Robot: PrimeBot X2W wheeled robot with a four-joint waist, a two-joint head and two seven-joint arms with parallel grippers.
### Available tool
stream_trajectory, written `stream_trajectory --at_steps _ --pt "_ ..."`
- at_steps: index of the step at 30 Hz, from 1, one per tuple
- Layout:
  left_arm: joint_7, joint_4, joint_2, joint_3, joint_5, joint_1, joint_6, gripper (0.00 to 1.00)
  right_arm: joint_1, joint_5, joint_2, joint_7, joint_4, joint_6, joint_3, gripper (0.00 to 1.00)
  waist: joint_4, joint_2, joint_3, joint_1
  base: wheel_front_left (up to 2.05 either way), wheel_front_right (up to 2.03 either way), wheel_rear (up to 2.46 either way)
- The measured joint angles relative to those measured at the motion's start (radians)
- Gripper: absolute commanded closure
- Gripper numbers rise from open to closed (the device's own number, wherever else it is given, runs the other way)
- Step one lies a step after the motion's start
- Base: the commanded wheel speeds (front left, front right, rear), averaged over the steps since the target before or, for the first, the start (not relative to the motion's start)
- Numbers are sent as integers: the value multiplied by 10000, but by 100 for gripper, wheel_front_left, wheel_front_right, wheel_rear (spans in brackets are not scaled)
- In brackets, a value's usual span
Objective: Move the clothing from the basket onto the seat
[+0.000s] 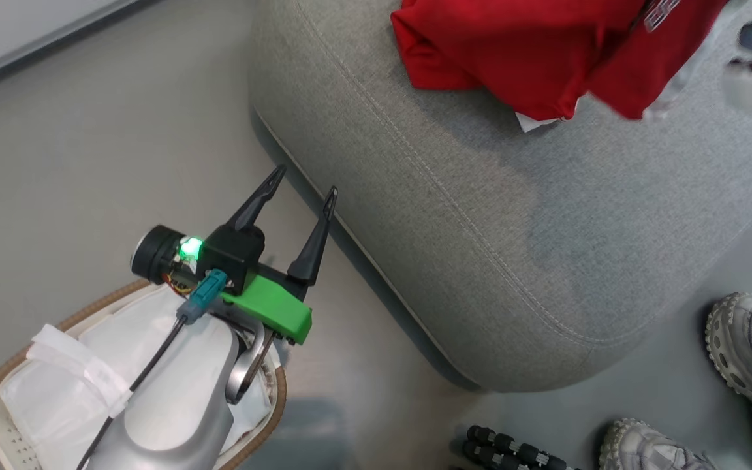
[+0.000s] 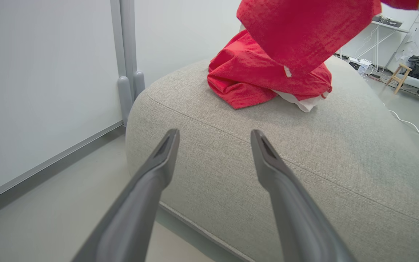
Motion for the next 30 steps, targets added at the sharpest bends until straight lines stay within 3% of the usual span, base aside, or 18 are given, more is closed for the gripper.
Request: stream_trajectory --at_steps 5,10,20,27,28,29,30 --pt "-2 -192 201 -395 8 -575 0 0 -1845 -311 -468 0 1089 0 -890 100 167 0 864 0 0 0 0" --pt "-2 -268 368 -828 -8 -1101 0 0 -2406 -957 -454 -15 2111 0 -1505 100 481 0 1671 0 0 0 0" --pt "0 -96 460 -1277 -253 -1479 0 0 -1383 -1680 637 -25 4606 0 -2389 100 1392 0 2833 1 0 0 0" --pt "0 25 502 -1147 -330 -1330 0 0 -159 -1732 1055 -25 4997 0 -3545 99 1758 0 2920 1 0 0 0" --pt "0 13 495 -1168 -328 -1306 0 0 6 -1751 1097 -25 4941 0 -3611 63 1762 0 2877 1 0 0 0" --pt "0 -10 466 -1172 -330 -1290 0 0 221 -1772 1151 -25 4865 0 -3678 14 1763 0 2811 0 0 0 0" --pt "0 -35 416 -1152 -345 -1275 0 0 405 -1778 1208 -25 4811 0 -3739 0 1761 0 2730 1 0 0 0"
